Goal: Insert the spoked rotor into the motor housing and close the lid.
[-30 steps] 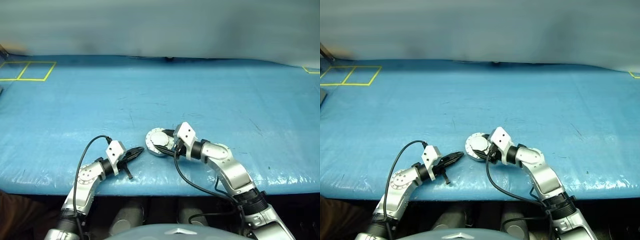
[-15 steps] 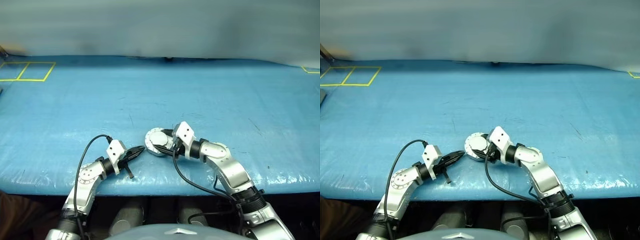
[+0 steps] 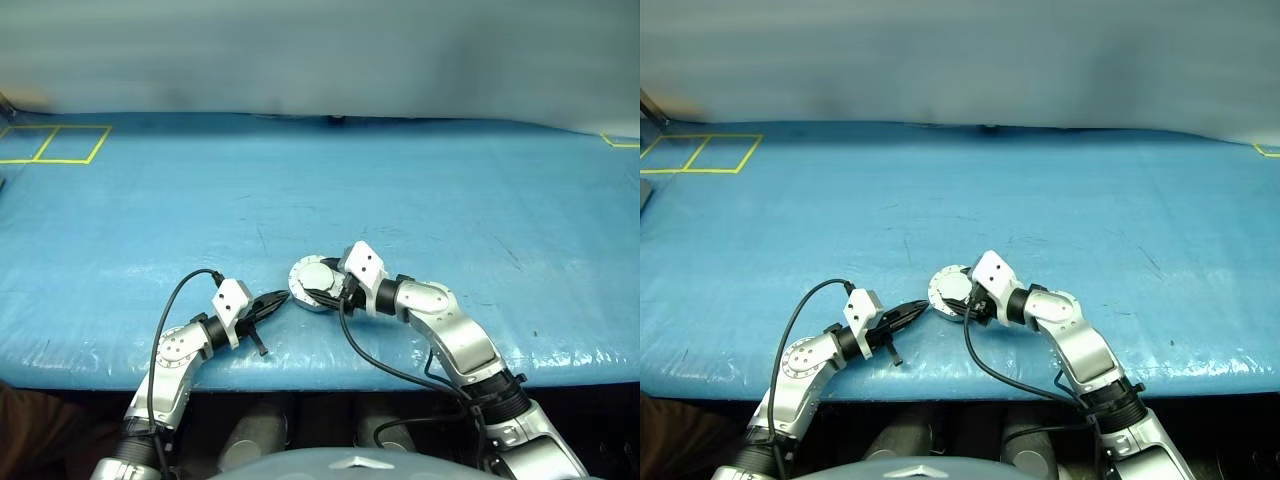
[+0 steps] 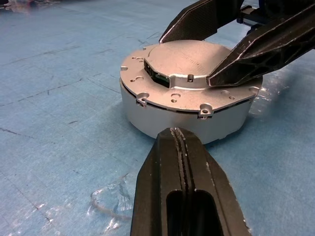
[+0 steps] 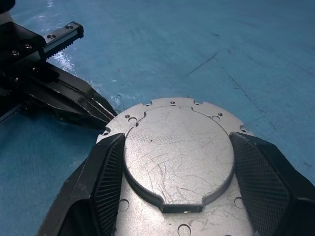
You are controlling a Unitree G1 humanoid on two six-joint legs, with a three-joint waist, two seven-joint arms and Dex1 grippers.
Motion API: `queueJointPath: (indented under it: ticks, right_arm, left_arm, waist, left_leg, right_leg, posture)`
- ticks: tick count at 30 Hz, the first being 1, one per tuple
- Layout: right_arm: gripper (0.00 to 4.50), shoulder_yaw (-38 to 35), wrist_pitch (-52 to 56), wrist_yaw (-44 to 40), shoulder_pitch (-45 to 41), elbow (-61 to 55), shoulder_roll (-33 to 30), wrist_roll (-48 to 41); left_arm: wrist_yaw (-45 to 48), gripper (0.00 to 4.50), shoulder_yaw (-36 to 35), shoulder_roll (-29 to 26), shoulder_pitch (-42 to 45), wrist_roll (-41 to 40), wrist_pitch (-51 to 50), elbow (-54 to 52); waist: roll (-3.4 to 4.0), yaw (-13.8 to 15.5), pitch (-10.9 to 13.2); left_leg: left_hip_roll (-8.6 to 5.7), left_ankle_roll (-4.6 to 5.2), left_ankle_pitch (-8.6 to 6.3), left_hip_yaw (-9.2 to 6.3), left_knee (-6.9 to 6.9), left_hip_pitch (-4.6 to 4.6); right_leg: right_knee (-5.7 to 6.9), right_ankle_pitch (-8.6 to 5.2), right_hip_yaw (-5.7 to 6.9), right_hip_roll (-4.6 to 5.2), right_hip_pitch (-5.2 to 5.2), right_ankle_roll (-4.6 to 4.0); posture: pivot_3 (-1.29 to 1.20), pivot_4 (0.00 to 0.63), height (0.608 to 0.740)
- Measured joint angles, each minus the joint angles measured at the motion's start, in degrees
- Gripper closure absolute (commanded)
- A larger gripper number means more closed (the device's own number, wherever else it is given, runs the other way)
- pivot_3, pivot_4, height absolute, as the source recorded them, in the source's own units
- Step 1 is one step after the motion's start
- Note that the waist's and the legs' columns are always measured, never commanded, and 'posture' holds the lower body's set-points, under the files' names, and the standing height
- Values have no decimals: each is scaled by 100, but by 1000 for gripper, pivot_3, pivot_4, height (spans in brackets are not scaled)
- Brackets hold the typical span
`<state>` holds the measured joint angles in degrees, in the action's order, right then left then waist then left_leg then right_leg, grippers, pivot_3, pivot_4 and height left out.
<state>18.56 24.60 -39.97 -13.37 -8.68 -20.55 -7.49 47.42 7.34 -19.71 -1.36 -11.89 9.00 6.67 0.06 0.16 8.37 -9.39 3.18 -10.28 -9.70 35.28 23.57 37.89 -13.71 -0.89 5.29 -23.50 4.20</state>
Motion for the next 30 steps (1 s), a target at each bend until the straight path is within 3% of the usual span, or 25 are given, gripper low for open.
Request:
queueJointPath:
  ticks: [17,30]
  right_arm:
    - [1516,-32,555,45,-30,-39,42,-173]
    - [1516,-161,414,80,86,-35,174,-297]
  left_arm:
    - [-487,4500,-227,493,464,-319,-185,-197]
    - [-485,4500,-173,110,205,-105,-445,-228]
  waist:
    - [-12,32,-69]
    - [-4,41,-73]
  left_leg:
    - [1,-1,1,-1,0,-4]
    - [1,-1,1,-2,-7,-1]
  right_leg:
    - [-4,-1,3,0,7,2]
    - [-6,-7,2,0,0,-6]
  posture:
    - [0,150,740]
    - [0,150,740]
